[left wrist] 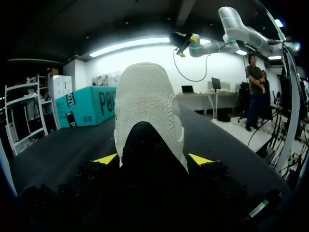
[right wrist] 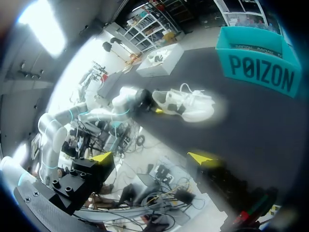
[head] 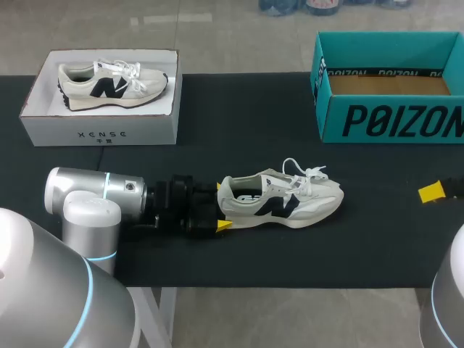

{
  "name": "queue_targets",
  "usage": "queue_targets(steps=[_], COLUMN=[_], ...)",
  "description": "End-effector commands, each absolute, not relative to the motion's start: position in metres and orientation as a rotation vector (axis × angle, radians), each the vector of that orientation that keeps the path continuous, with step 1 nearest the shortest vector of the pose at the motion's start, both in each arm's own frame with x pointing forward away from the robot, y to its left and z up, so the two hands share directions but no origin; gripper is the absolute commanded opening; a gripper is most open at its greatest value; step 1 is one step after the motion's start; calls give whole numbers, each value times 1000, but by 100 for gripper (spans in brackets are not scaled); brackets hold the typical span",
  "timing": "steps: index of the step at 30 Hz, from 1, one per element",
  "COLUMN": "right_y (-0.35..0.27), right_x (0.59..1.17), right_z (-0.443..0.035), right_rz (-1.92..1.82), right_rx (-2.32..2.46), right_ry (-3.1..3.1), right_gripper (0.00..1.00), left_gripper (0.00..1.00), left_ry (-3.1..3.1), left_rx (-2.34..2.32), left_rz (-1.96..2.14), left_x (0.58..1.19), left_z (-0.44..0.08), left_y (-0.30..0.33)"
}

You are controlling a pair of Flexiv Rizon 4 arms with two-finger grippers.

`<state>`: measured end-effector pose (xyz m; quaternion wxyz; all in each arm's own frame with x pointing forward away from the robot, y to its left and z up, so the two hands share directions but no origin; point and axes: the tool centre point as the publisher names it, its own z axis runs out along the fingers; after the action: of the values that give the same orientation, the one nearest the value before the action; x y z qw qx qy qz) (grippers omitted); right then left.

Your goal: Take the shoe out of the shoebox, open the shoe tongue, remove and reinsert the insole, then place the shoe into the shoebox

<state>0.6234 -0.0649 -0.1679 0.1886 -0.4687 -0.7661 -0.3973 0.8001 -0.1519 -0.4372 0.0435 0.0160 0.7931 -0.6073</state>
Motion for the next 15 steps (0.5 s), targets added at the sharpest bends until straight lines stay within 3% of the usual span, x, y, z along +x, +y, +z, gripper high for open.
queue_targets(steps=[1, 15], right_y=[-27, 74], right_x=[613, 648], right_z=[-179, -202], right_rz=[-723, -54], right_rx=[-2003, -2490], right_ry=[-2584, -2995], right_gripper=[100, 100], left_gripper=[0, 0], left_ry=[2424, 2424], left_rx=[48, 48], left_rz=[-1856, -1856], left_x=[800, 800], left_z=[-440, -440], left_y=[-154, -154])
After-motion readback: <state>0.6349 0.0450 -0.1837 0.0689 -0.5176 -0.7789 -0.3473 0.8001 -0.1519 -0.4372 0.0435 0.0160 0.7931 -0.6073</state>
